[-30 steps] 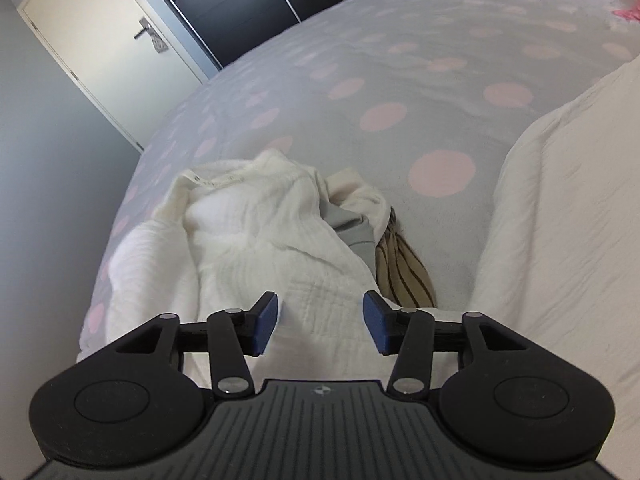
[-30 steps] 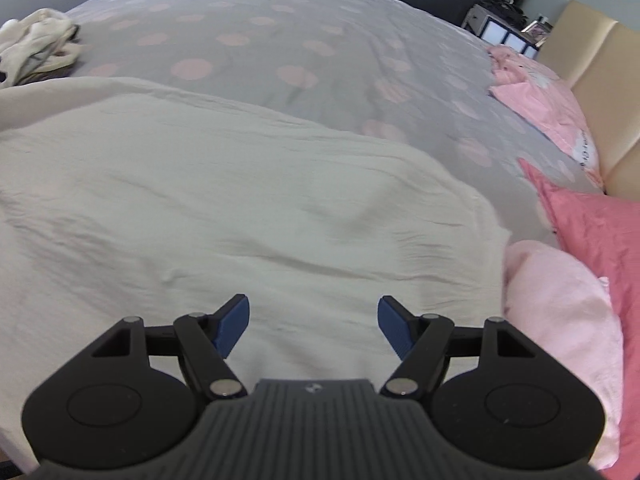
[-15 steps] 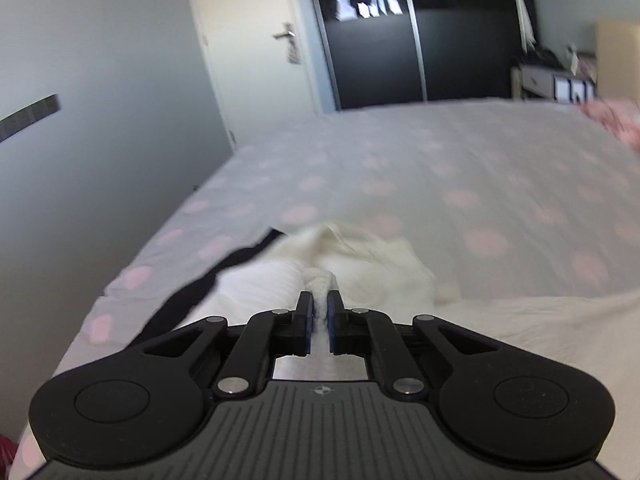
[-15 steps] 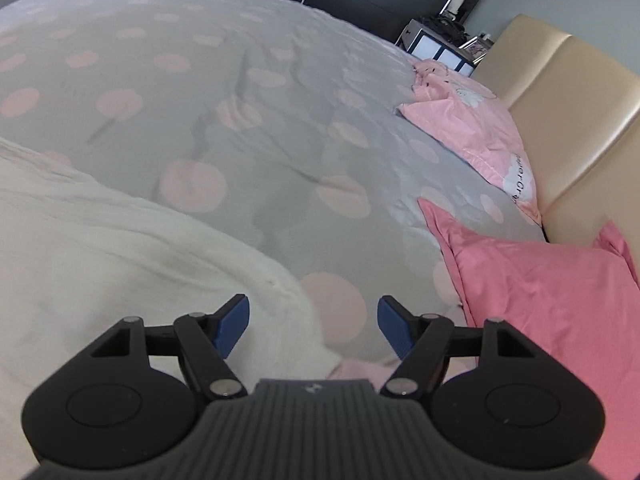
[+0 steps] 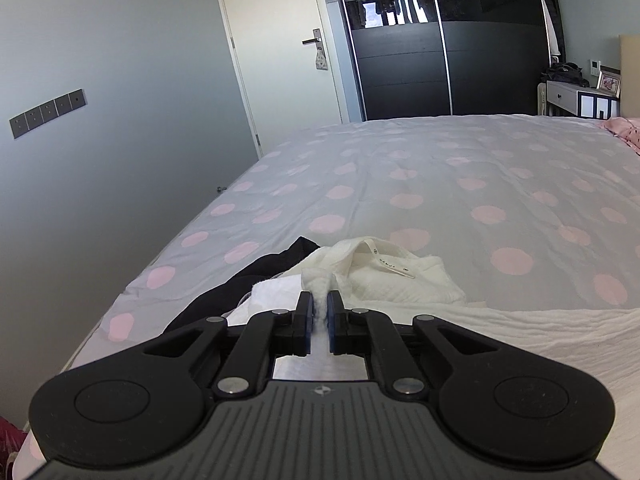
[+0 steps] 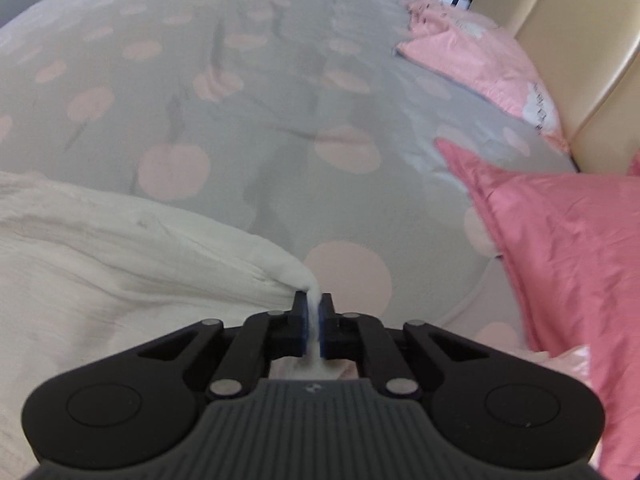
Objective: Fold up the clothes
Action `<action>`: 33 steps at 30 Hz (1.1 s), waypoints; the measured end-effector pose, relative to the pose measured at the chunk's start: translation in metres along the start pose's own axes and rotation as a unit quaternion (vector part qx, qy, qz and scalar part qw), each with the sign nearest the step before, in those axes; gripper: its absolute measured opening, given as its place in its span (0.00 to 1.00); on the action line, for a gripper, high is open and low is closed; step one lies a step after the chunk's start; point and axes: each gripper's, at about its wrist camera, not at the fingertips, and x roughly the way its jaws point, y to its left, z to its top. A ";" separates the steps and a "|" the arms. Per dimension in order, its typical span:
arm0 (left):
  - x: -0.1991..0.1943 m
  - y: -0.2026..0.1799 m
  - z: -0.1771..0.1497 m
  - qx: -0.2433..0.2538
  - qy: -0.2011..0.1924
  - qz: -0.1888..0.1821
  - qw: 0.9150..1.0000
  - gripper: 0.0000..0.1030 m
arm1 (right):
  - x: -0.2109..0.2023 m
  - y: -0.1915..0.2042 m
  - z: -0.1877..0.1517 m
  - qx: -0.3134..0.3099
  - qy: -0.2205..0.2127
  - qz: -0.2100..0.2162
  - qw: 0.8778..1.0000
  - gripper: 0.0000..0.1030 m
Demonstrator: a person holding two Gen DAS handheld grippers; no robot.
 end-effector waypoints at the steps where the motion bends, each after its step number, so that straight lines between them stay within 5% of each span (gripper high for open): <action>1: -0.003 0.001 0.000 0.001 0.000 0.002 1.000 0.05 | -0.012 -0.002 -0.001 -0.002 -0.009 0.000 1.000 0.05; 18: -0.129 0.070 -0.029 -0.031 -0.035 0.008 0.999 0.05 | -0.225 -0.018 -0.107 -0.005 -0.147 0.003 0.989 0.04; 25: -0.175 0.088 -0.076 0.060 0.000 -0.050 0.997 0.05 | -0.244 -0.013 -0.176 -0.024 -0.101 0.017 0.994 0.04; 33: -0.186 0.074 -0.122 0.141 0.067 -0.124 0.980 0.05 | -0.220 -0.006 -0.230 -0.041 -0.017 -0.004 0.999 0.04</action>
